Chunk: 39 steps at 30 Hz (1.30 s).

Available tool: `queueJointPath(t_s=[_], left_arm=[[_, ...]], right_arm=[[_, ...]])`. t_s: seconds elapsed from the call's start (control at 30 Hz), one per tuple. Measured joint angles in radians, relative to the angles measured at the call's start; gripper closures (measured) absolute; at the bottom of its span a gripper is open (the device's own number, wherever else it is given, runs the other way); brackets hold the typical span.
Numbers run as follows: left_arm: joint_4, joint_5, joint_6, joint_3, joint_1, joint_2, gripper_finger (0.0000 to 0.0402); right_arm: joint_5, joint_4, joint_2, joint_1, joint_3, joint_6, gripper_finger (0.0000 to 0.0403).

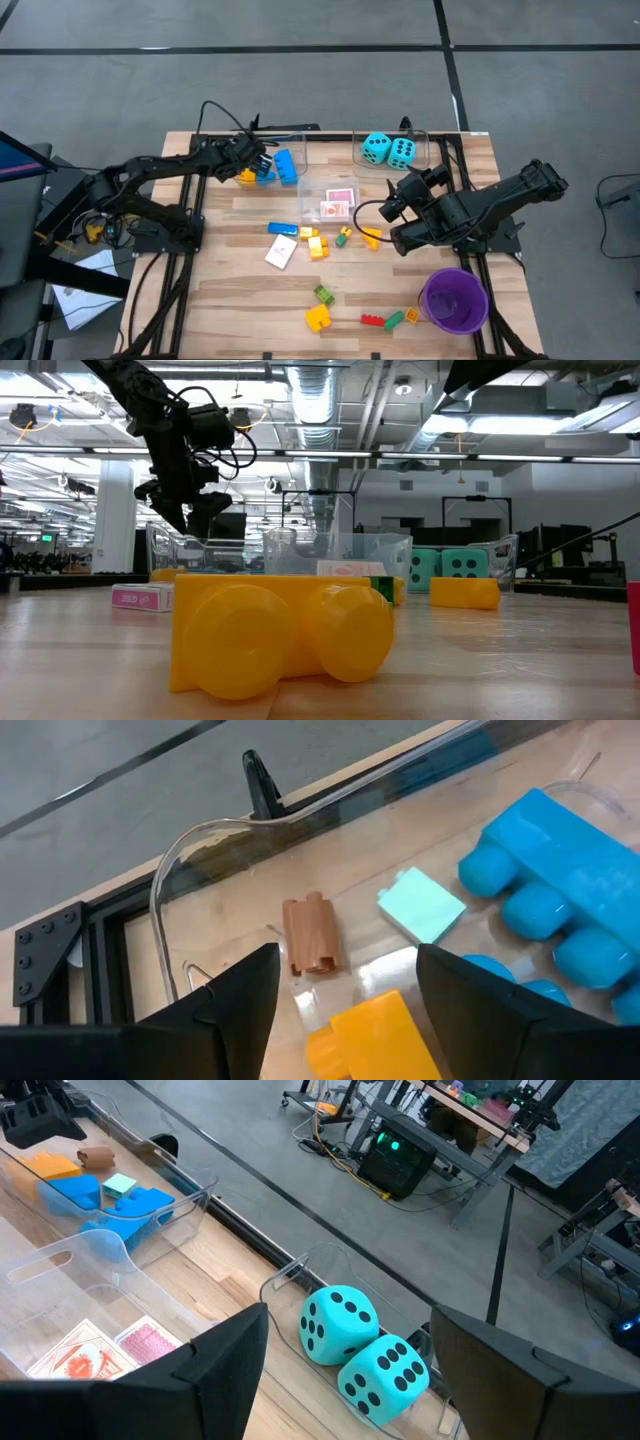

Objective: Pick & Place Toys
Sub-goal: Put the blue game piece into the top left transparent bin

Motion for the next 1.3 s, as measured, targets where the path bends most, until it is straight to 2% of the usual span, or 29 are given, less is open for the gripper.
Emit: queueJointPath(t_s=[0.1, 0.2, 0.27, 0.47, 0.53, 0.77, 0.87, 0.97, 1.1, 1.3], left_arm=[[0.000, 0.010, 0.002, 0.000, -0.015, -0.030, 0.0169], [0.006, 0.079, 0.002, 0.000, -0.032, -0.084, 0.0169], [0.006, 0.151, 0.002, 0.000, -0.047, -0.132, 0.0169], [0.008, 0.475, 0.101, 0.000, -0.163, -0.272, 0.0166], [0.017, 0.517, 0.107, 0.000, -0.240, -0.309, 0.0156], [0.106, 0.517, 0.116, 0.000, -0.610, -0.353, 0.0095], [0.126, 0.399, 0.178, 0.000, -0.779, -0.329, 0.0071], [0.069, 0.249, 0.239, 0.000, -0.904, -0.297, 0.0055], [-0.055, 0.166, 0.200, 0.000, -0.941, -0.223, 0.0052], [-0.123, 0.183, 0.210, 0.000, -0.871, -0.096, 0.0083]], right_arm=[[0.000, 0.000, 0.000, -0.001, 0.000, 0.000, 0.0131], [0.000, 0.000, 0.000, -0.002, 0.000, 0.000, 0.0131], [0.000, 0.000, 0.000, -0.002, 0.000, 0.000, 0.0131], [0.000, 0.000, 0.000, -0.002, 0.000, 0.000, 0.0131], [0.000, 0.000, 0.000, -0.001, 0.000, 0.000, 0.0131], [0.000, 0.000, 0.000, -0.001, 0.000, 0.000, 0.0131], [0.000, 0.000, 0.000, -0.001, 0.000, 0.000, 0.0131], [-0.003, 0.001, 0.000, -0.001, 0.000, 0.000, 0.0131], [-0.004, 0.003, 0.000, -0.001, 0.000, 0.000, 0.0131], [-0.004, 0.007, 0.000, -0.002, 0.000, 0.000, 0.0131]])
